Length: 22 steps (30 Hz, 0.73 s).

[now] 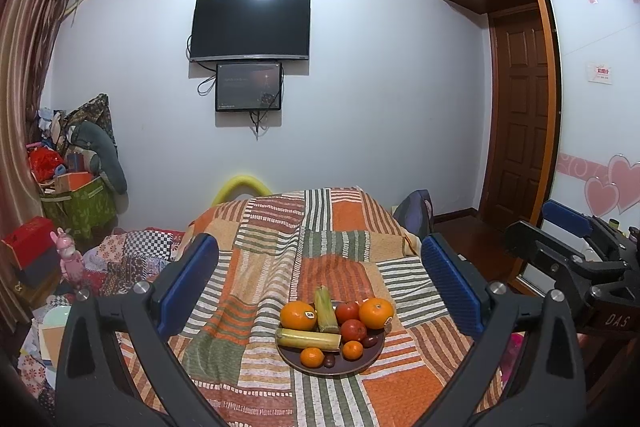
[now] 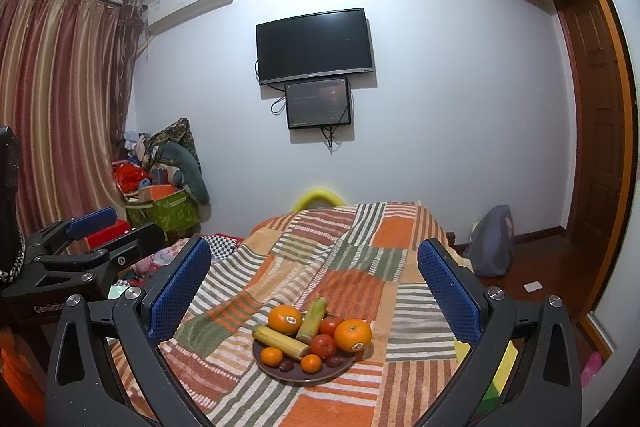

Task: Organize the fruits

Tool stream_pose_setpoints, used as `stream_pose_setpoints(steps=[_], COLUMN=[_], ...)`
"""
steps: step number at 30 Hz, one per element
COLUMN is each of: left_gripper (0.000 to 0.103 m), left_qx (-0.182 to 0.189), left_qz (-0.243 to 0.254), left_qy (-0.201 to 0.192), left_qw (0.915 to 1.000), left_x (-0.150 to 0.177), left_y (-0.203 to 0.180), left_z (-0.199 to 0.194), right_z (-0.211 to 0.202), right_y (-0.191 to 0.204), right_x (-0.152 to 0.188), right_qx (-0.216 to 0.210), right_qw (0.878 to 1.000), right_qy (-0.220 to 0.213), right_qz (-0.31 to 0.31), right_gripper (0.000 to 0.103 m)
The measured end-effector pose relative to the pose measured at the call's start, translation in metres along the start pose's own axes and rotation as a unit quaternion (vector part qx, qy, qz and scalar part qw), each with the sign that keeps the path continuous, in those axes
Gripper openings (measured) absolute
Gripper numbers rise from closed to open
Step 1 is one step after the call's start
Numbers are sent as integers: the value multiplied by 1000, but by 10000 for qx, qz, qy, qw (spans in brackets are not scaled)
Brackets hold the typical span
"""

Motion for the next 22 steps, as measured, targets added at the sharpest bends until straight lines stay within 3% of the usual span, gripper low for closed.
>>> stream_pose_setpoints(steps=[22], left_gripper=[103], left_qx=[146], left_qz=[22], left_qy=[181], left_qw=[9997], left_x=[8], left_y=[0], left_z=[12], right_z=[6], right_y=[-8], right_x=[6], right_qx=[147], right_qw=[9999], right_qy=[84], right_qz=[-10], right_gripper=[103])
Point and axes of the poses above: each gripper's, at about its wrist camera, not at the fingertips, and z roughly the way its jaws point, y to its left, x to its underside, the point moved 4 cm from there along z, roughly the way its jaws point, and after that the axes turned 11 degrees about -y, right-handed, at the moved point
